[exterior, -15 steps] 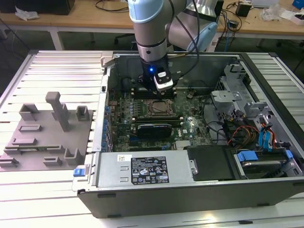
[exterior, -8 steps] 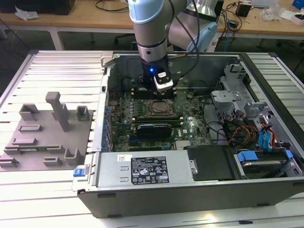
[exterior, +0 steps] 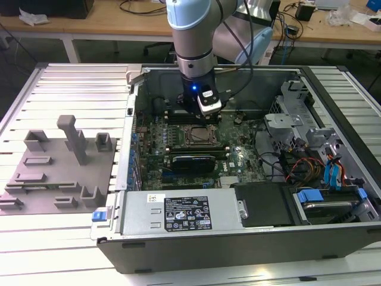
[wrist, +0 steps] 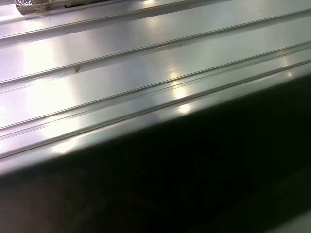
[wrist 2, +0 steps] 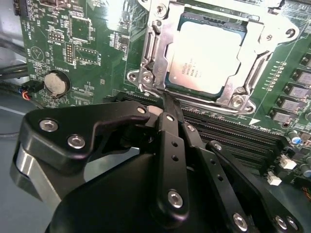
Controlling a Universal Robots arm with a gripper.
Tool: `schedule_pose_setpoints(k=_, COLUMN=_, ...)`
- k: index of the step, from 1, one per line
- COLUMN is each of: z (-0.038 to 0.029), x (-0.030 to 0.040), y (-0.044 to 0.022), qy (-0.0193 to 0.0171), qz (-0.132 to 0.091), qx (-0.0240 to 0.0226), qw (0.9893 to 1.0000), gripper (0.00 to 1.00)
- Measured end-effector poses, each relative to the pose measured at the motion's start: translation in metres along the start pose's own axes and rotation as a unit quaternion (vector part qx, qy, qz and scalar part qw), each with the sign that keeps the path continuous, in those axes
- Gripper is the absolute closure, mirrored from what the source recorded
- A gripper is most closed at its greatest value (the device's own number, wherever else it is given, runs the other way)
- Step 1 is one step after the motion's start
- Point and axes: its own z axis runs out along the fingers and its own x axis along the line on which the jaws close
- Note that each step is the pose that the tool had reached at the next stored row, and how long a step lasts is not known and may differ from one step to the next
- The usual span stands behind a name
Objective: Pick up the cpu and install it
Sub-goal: 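Install the first cpu locking lever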
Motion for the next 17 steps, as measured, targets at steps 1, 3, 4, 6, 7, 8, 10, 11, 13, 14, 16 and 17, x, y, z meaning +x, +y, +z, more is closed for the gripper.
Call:
schedule_pose_setpoints(k=1, z=0.0000, x=0.0000, y=0.0000, qy=0.0000, qz=0.000, qx=0.0000, qw=1.0000, gripper=0.89)
schedule_pose_setpoints(k=3, z=0.0000, x=-0.0001, y=0.0001, qy=0.0001, qz=0.000, qx=-0.0002, qw=1.0000, gripper=0.89)
schedule_pose_setpoints(k=4, z=0.0000, x=-0.0001, y=0.0001, qy=0.0002, qz=0.000, qx=-0.0004, qw=1.0000, gripper=0.89)
schedule_pose_setpoints(k=6, z=0.0000, x=-0.0001, y=0.0000, qy=0.0020, qz=0.001, qx=-0.0059, qw=1.0000, gripper=0.89)
schedule_pose_setpoints(k=7, z=0.0000, x=-0.0001, y=0.0001, qy=0.0026, qz=0.002, qx=-0.0080, qw=1.0000, gripper=0.89)
schedule_pose_setpoints(k=8, z=-0.0001, x=-0.0001, y=0.0001, qy=0.0026, qz=0.002, qx=-0.0082, qw=1.0000, gripper=0.89)
schedule_pose_setpoints(k=10, z=-0.0011, x=-0.0003, y=0.0003, qy=0.0026, qz=0.002, qx=-0.0086, qw=1.0000, gripper=0.89)
schedule_pose_setpoints(k=11, z=-0.0019, x=-0.0005, y=0.0005, qy=0.0025, qz=0.002, qx=-0.0086, qw=1.0000, gripper=0.89)
schedule_pose_setpoints(k=13, z=-0.0050, x=-0.0010, y=0.0006, qy=0.0025, qz=0.002, qx=-0.0081, qw=1.0000, gripper=0.89)
schedule_pose_setpoints(k=14, z=-0.0077, x=-0.0015, y=0.0009, qy=0.0025, qz=0.002, qx=-0.0079, qw=1.0000, gripper=0.89)
schedule_pose_setpoints(k=16, z=-0.0142, x=-0.0027, y=0.0016, qy=0.0025, qz=0.002, qx=-0.0078, qw=1.0000, gripper=0.89)
schedule_pose_setpoints(k=17, z=-0.0181, x=-0.0034, y=0.0020, qy=0.0025, qz=0.002, qx=-0.0076, qw=1.0000, gripper=0.89)
